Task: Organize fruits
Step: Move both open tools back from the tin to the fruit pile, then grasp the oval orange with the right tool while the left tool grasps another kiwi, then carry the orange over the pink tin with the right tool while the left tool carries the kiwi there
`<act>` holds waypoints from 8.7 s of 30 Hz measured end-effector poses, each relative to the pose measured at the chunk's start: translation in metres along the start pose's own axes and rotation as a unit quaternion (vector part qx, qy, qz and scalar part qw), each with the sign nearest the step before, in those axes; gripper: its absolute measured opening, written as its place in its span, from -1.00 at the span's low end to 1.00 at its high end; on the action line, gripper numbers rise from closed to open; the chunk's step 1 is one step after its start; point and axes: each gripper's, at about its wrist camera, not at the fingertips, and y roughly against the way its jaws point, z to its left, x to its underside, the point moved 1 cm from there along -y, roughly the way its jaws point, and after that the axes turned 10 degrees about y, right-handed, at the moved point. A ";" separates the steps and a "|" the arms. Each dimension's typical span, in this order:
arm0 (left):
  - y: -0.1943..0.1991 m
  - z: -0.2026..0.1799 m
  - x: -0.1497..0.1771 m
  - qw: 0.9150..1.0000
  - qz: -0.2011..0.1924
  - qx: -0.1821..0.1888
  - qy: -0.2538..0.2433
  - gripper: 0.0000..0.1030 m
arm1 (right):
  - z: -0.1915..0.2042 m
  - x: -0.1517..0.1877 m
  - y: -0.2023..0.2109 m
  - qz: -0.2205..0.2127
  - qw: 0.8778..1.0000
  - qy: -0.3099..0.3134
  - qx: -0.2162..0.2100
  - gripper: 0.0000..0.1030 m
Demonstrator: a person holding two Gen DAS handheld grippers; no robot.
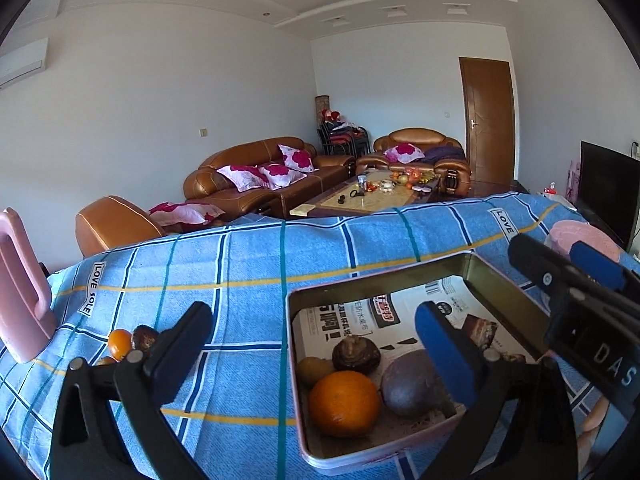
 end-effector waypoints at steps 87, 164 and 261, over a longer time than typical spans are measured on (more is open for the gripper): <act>-0.016 0.270 0.013 0.967 0.104 -0.193 0.126 1.00 | 0.215 0.016 -0.015 0.091 0.990 0.092 -0.056 0.79; 0.012 0.231 0.002 0.986 0.031 -0.131 0.098 -0.39 | 0.238 0.014 0.006 0.022 0.986 0.139 -0.093 -0.14; -0.060 -0.008 0.010 0.985 0.160 0.060 0.037 -0.39 | 0.029 0.005 -0.044 0.120 0.988 0.101 -0.001 -0.14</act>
